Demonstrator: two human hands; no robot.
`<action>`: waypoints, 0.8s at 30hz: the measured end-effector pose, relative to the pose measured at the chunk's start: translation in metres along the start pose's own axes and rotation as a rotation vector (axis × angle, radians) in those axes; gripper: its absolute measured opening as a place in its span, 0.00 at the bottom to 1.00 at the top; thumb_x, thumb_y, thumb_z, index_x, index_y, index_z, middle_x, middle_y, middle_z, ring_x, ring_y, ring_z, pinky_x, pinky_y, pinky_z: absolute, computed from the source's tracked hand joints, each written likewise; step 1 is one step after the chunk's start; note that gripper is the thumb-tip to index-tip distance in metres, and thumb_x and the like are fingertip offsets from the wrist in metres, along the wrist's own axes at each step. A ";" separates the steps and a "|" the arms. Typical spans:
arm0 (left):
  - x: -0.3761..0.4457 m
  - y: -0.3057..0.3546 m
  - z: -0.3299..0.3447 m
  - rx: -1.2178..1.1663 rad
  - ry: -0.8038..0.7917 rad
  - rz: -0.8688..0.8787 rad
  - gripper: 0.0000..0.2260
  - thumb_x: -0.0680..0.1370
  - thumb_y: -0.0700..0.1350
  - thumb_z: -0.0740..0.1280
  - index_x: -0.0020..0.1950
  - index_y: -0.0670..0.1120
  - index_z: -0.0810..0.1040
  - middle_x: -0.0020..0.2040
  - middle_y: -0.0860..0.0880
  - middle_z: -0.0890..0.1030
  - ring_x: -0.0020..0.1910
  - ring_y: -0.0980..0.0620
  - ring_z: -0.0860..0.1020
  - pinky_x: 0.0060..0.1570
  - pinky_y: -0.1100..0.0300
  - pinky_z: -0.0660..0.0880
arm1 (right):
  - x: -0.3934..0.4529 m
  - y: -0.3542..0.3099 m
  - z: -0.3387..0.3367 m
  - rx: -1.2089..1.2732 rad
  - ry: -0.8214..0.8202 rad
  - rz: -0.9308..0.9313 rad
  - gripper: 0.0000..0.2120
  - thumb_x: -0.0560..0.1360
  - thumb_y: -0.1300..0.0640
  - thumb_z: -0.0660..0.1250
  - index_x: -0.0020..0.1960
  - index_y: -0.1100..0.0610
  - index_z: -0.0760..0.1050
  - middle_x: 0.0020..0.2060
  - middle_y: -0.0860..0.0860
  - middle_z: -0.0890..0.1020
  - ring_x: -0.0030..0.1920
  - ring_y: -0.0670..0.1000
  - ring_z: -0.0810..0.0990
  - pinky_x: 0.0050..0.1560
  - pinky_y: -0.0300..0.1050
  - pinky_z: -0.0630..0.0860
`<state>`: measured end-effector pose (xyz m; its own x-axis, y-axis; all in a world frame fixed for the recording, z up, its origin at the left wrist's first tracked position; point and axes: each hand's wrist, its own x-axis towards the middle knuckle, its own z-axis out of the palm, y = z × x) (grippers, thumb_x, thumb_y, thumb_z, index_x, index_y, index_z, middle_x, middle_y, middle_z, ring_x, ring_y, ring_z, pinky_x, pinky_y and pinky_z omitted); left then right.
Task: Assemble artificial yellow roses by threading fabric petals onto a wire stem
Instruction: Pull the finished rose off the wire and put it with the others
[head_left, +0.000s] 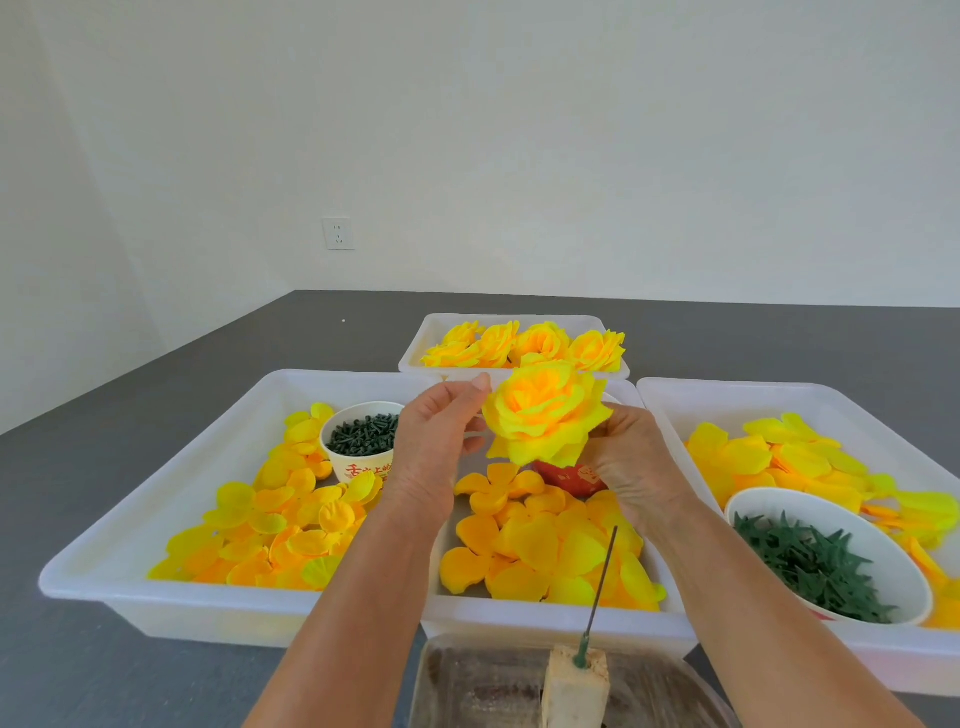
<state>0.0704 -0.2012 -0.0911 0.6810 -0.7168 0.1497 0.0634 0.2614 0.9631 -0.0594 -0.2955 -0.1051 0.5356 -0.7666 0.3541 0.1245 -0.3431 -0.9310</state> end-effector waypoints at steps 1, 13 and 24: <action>0.000 0.000 0.000 -0.007 0.004 0.002 0.11 0.74 0.48 0.68 0.45 0.40 0.79 0.42 0.42 0.78 0.43 0.48 0.75 0.43 0.58 0.75 | 0.000 0.001 0.000 0.016 0.014 0.014 0.12 0.67 0.67 0.73 0.36 0.50 0.80 0.29 0.40 0.83 0.32 0.38 0.79 0.33 0.32 0.75; 0.003 -0.003 -0.002 0.019 -0.027 0.015 0.10 0.75 0.43 0.68 0.35 0.43 0.81 0.38 0.42 0.79 0.43 0.46 0.75 0.48 0.51 0.74 | 0.003 0.003 0.001 -0.043 -0.012 0.038 0.09 0.70 0.65 0.72 0.39 0.52 0.80 0.28 0.39 0.81 0.30 0.36 0.78 0.31 0.29 0.73; 0.003 -0.004 0.001 0.024 0.012 0.007 0.16 0.77 0.53 0.64 0.37 0.44 0.79 0.39 0.44 0.80 0.40 0.50 0.77 0.44 0.56 0.76 | 0.004 0.008 0.001 0.025 -0.015 0.051 0.11 0.69 0.64 0.73 0.39 0.48 0.78 0.29 0.38 0.82 0.34 0.35 0.79 0.32 0.27 0.74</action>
<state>0.0716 -0.2050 -0.0948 0.6902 -0.7072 0.1535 0.0416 0.2505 0.9672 -0.0553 -0.3011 -0.1108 0.5540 -0.7747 0.3048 0.1173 -0.2899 -0.9499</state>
